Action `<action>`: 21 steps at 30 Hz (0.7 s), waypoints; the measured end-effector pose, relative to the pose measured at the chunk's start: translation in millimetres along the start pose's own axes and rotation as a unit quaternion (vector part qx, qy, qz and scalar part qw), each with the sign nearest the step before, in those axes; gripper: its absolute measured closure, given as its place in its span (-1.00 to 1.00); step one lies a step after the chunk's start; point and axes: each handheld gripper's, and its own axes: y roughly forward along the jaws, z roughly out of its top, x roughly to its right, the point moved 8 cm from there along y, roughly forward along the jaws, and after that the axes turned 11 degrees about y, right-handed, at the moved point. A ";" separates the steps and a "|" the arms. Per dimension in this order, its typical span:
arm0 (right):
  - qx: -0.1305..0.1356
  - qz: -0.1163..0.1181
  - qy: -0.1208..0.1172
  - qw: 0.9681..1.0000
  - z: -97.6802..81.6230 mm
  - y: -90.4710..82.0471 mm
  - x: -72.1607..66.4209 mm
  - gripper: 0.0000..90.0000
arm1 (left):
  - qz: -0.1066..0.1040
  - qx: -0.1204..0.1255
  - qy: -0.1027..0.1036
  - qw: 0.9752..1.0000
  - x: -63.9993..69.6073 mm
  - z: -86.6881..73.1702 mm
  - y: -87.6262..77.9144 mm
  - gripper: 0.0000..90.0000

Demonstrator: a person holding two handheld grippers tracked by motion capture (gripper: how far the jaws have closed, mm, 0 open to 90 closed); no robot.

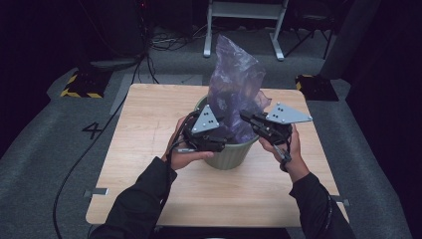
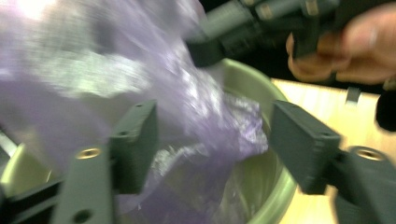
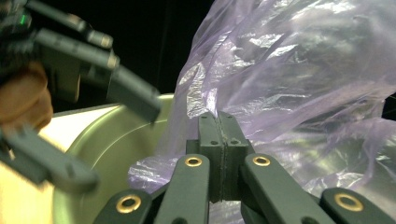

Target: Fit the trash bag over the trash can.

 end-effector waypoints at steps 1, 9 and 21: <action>-0.003 0.001 -0.004 1.000 -1.7 -0.8 -1.5 1.00 | 0.003 0.010 -0.009 1.000 -2.2 2.4 -3.0 -0.43; -0.029 0.007 -0.040 0.999 -17.5 -1.0 -12.8 1.00 | 0.014 0.046 -0.062 0.997 -23.5 23.6 -9.5 -0.60; -0.035 0.008 -0.065 0.997 -32.1 -6.8 -24.9 0.94 | 0.022 0.009 -0.024 0.999 -19.0 21.6 3.6 0.62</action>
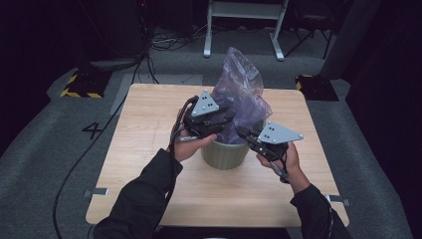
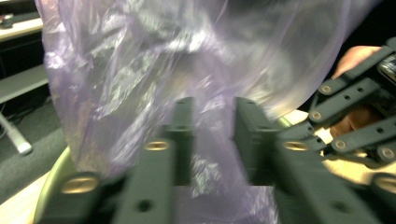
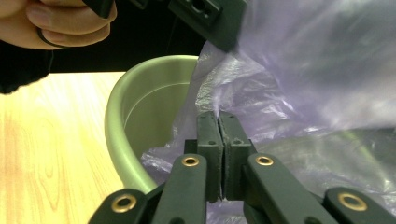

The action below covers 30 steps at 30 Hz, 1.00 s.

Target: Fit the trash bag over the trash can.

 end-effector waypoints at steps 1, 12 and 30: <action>0.002 0.000 0.004 1.000 -1.0 -1.5 0.3 0.91 | -0.003 0.000 0.004 1.000 0.8 -1.8 -0.8 0.73; 0.026 0.035 0.057 0.997 -7.1 -26.7 11.4 0.42 | -0.024 0.005 0.029 0.999 14.5 -22.4 -6.2 1.00; 0.008 0.014 0.062 0.998 -17.1 -7.8 20.6 0.91 | 0.045 -0.038 -0.024 0.998 -8.9 -9.4 29.1 -0.17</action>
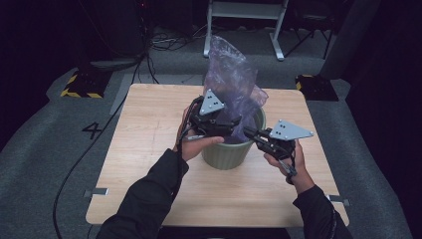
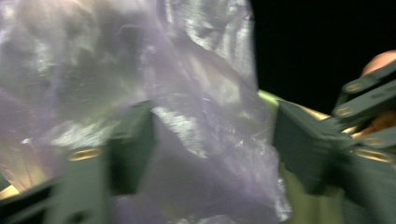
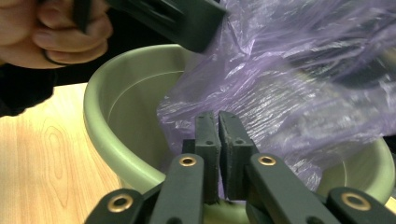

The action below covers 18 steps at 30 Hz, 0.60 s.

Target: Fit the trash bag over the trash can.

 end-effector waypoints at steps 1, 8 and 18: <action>0.002 0.001 0.002 1.000 0.0 -0.8 0.3 0.89 | 0.007 -0.011 0.001 1.000 -2.0 -2.2 3.2 0.10; 0.006 -0.008 0.003 1.000 2.9 -7.5 3.9 0.60 | 0.007 -0.008 0.011 1.000 -9.1 -7.6 5.7 0.99; 0.026 -0.048 0.007 0.999 24.6 -24.9 24.3 -0.13 | -0.028 0.022 0.054 0.998 8.9 -18.2 -24.2 0.99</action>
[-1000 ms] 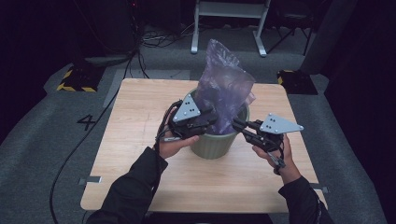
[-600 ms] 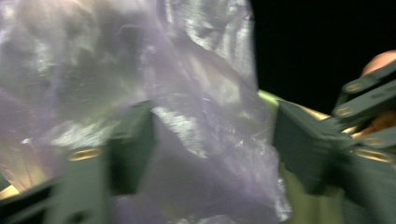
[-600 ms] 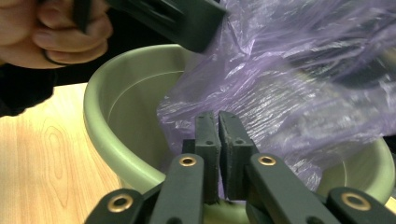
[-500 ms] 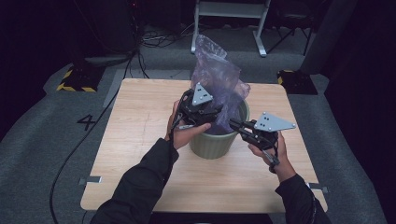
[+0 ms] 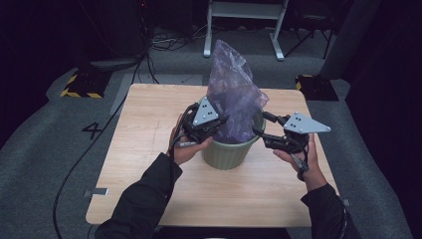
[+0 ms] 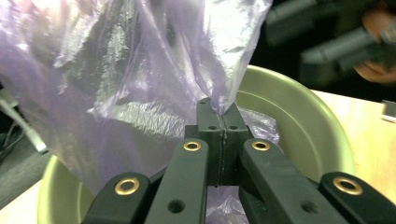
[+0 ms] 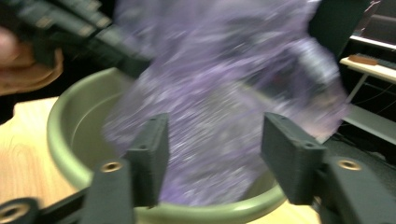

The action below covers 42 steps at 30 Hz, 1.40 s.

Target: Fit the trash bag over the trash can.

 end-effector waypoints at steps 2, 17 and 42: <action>0.010 -0.009 0.003 1.000 6.1 -3.2 3.9 -0.28 | -0.009 0.008 0.002 1.000 3.6 -3.0 -3.7 0.99; 0.009 0.005 -0.020 1.000 29.0 10.1 12.7 -0.65 | -0.040 0.022 0.020 0.999 17.3 -18.1 -19.6 0.99; -0.024 0.064 -0.057 0.996 -28.6 -21.4 -34.2 1.00 | -0.025 0.024 0.002 0.999 10.9 -45.0 -51.5 0.89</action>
